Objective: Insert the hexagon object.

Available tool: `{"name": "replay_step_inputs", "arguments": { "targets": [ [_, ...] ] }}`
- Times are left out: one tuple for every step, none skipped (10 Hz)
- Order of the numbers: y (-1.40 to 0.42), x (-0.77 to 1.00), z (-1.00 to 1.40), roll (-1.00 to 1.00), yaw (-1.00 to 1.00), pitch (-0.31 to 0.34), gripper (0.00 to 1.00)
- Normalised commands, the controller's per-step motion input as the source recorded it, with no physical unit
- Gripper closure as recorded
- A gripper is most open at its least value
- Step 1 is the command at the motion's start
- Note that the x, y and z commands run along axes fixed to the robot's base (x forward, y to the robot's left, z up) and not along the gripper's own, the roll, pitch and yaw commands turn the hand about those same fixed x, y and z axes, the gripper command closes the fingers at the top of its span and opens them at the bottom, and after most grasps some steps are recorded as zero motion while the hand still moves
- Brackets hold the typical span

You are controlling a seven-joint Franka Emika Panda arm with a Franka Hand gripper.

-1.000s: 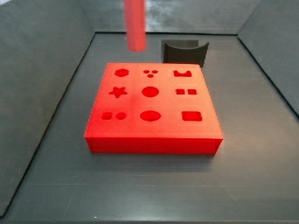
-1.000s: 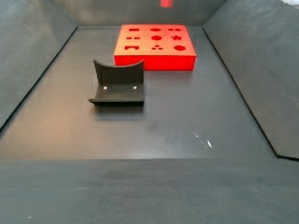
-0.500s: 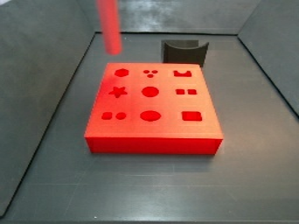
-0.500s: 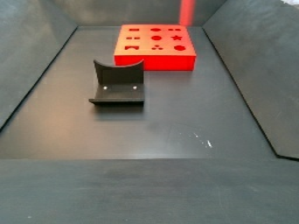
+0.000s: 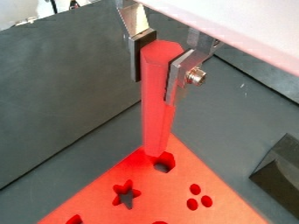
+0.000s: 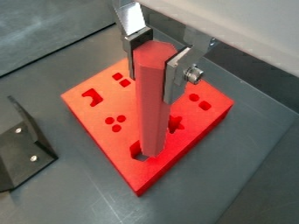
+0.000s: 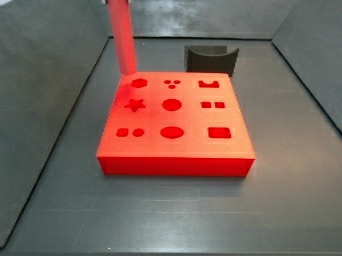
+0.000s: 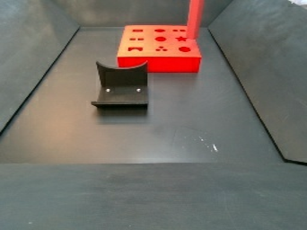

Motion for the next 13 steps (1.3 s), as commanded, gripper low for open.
{"name": "replay_step_inputs", "arguments": {
  "targets": [
    [0.13, 0.48, -0.03, -0.04, 0.01, -0.009, 1.0],
    [0.01, 0.67, 0.0, 0.0, 0.0, -0.047, 1.0],
    [0.0, 0.61, -0.09, 0.0, 0.0, -0.01, 1.0],
    [0.0, 0.25, -0.18, 0.0, 0.0, -0.011, 1.0],
    [0.0, 0.09, -0.22, 0.0, -0.13, -0.004, 1.0],
    [0.04, 0.15, -0.23, 0.0, -0.26, -0.014, 1.0],
    [0.06, 0.0, -0.13, 0.03, -0.1, 0.0, 1.0],
    [0.07, -0.02, -0.09, 0.0, -0.07, 0.0, 1.0],
    [0.04, -0.16, -0.07, 0.0, -0.14, -0.029, 1.0],
    [0.0, 0.0, -0.09, 0.0, -0.04, -0.051, 1.0],
    [0.0, 0.0, -0.15, 0.0, 0.0, -0.066, 1.0],
    [0.0, 0.0, -0.16, 0.0, 0.0, -0.02, 1.0],
    [0.0, 0.0, -0.2, 0.01, 0.0, -0.011, 1.0]
  ]
}}
